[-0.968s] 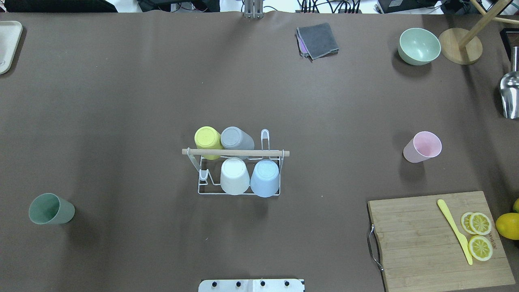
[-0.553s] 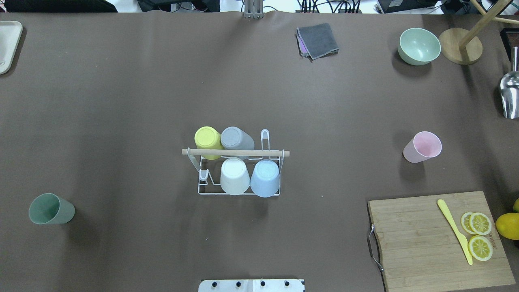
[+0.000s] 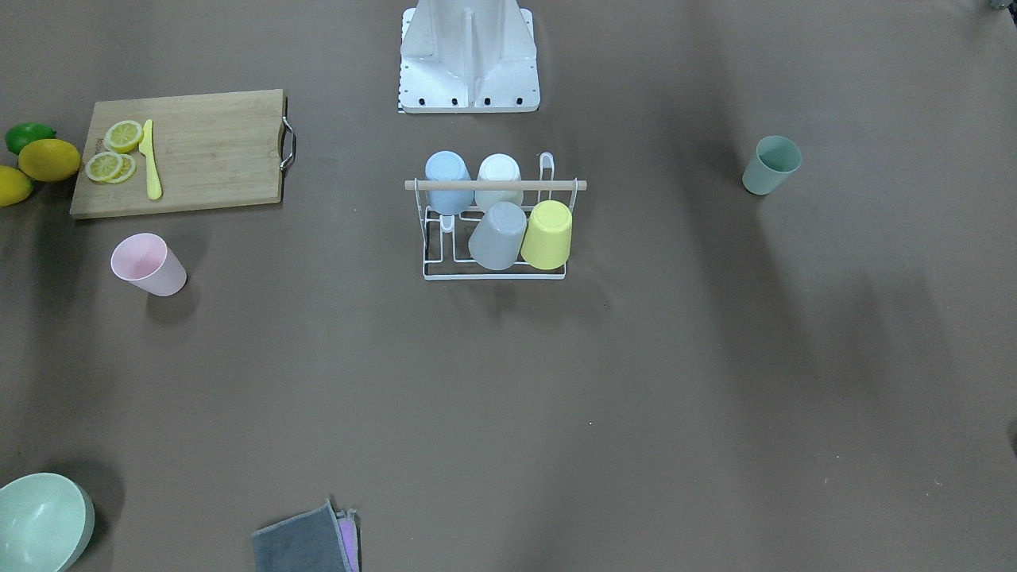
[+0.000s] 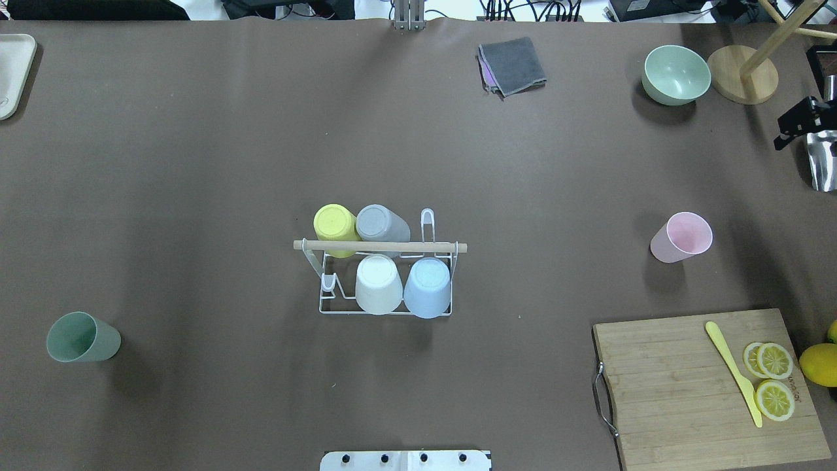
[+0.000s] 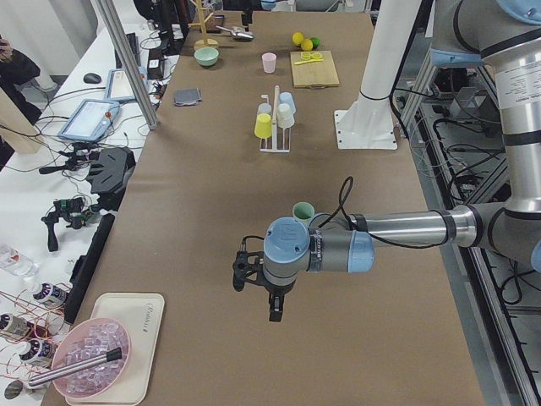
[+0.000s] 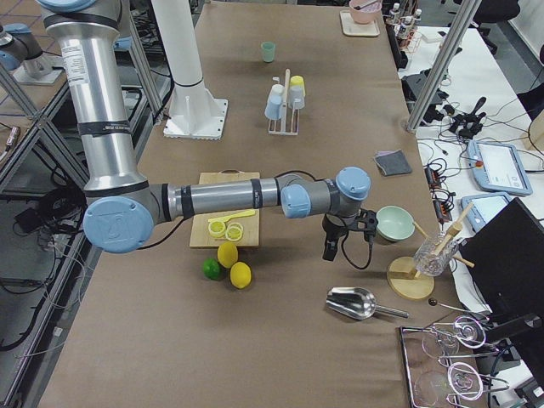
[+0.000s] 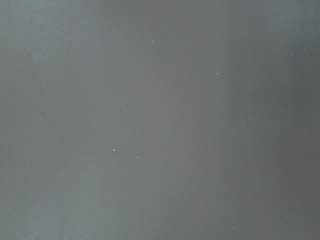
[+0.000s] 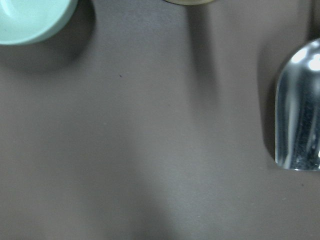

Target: Place cup on cup holder

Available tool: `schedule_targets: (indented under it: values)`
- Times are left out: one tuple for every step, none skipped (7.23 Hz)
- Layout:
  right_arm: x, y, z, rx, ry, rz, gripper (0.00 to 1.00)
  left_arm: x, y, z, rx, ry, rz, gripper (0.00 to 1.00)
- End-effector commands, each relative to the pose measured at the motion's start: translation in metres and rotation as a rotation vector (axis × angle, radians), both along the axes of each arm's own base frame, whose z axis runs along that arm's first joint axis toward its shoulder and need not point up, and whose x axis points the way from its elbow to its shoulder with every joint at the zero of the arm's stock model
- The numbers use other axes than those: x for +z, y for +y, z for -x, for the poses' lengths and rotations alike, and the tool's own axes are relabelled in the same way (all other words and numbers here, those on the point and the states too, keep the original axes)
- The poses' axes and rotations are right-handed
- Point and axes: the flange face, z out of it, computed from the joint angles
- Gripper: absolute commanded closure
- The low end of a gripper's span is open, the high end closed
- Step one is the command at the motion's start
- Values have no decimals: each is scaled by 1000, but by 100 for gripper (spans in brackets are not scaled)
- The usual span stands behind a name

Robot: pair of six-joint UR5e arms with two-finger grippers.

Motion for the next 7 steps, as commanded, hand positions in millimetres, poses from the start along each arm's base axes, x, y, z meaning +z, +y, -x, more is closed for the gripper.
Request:
schedule_targets:
  values:
    - [-39,-49,42,-44,4,36,0,-18,-36,2,1,-3,-49,2]
    - [-46,-55,62,-71,4,32,0,-34,-76,5,-3,-5,-86,3]
    - [-58,-59,83,-99,4,48,0,-46,-98,7,-6,-9,-109,3]
    - [-72,-58,113,-140,9,78,0,-57,-108,7,-32,-3,-103,3]
    - [-85,-65,133,-169,18,101,0,-66,-106,6,-46,5,-113,2]
    - [-94,-62,155,-235,21,99,1,-59,-108,6,-48,-3,-98,3]
    - [-91,-55,169,-312,13,89,1,-51,-114,6,-48,-5,-80,2]
